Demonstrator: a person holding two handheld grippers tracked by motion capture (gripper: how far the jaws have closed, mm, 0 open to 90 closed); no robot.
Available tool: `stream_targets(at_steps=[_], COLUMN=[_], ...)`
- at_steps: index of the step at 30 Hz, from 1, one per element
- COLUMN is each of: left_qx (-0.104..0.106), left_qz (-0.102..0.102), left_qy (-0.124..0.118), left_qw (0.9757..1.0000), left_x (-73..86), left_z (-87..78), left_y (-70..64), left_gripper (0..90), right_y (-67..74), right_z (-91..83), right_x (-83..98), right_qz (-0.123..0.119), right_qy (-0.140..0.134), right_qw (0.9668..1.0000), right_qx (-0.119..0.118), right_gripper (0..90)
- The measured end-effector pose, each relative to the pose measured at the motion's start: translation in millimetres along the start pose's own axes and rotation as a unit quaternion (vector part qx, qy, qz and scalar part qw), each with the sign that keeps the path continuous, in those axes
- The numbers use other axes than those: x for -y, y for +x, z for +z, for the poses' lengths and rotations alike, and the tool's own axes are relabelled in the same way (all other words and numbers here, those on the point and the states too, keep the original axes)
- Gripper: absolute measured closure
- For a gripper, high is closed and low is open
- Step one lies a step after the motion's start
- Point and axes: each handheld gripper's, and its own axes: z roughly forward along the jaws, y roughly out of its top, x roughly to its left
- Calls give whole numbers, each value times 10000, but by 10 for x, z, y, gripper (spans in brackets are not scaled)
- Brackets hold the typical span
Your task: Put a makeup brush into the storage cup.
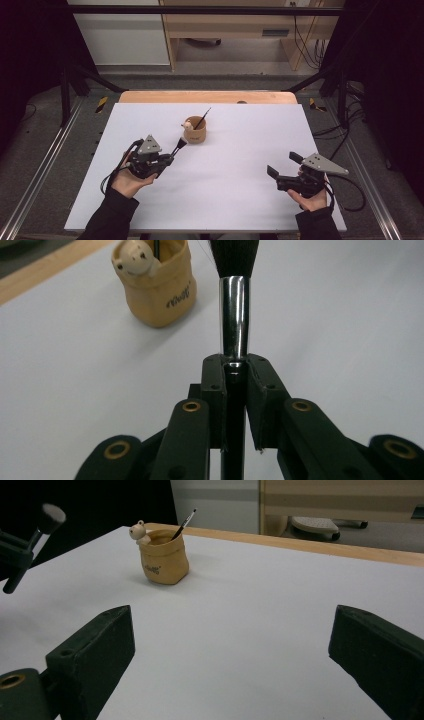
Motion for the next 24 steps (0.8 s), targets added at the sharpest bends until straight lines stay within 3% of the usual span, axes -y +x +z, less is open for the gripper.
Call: stream_targets(at_steps=[3, 8, 19, 24], left_qx=[-115, -277, -481, -569], left_qz=[-109, -291, -447, -559], left_qy=[-280, -756, -1226, -1454], left_qw=[9995, 9963, 9903, 9861], left_x=[-11, -37, -142, -205], left_z=[-50, -118, -126, -121], left_y=[-6, -6, -42, -48], left_gripper=[791, 791, 791, 791], right_y=[-4, -4, -7, -3], right_z=[-2, -5, -11, -12], right_x=[0, -1, -5, -7], right_qz=[1, 12, 12, 5], right_qy=[-2, -5, -18, -23], right_qw=[10000, 10000, 10000, 10000], right_qx=[0, 2, 11, 2], right_gripper=[52, 52, 52, 52])
